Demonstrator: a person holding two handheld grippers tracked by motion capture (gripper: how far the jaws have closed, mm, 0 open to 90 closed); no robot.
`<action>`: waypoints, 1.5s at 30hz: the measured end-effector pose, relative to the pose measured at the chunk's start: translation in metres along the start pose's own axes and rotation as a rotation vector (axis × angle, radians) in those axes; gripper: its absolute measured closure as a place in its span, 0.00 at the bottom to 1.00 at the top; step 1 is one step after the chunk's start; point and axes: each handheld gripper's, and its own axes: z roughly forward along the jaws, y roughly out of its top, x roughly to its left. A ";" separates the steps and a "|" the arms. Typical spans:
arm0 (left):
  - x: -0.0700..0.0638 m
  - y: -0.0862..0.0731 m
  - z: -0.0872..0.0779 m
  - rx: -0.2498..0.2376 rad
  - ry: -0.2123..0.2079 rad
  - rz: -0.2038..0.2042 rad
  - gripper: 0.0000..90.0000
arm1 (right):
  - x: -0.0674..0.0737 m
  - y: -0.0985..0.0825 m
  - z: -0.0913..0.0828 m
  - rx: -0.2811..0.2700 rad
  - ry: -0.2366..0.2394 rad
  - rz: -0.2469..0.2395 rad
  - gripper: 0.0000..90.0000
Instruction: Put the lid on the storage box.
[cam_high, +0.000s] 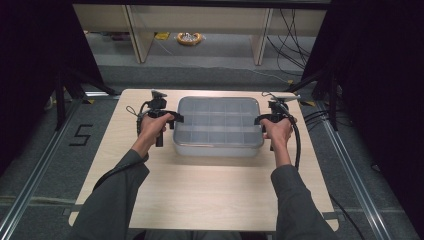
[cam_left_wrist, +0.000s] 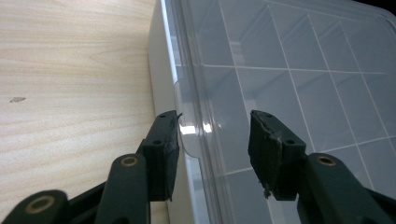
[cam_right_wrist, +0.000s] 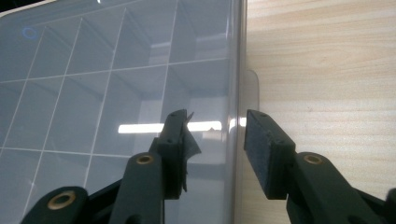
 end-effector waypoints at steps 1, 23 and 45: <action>0.000 0.000 0.000 -0.003 0.001 0.000 0.59 | -0.002 0.000 0.000 -0.001 -0.010 -0.023 0.66; 0.000 0.000 0.004 -0.023 -0.006 -0.029 0.59 | -0.011 0.001 0.008 -0.017 0.057 0.137 0.62; 0.016 0.003 0.000 -0.032 0.016 -0.107 0.59 | -0.011 -0.001 0.014 -0.057 0.111 0.073 0.61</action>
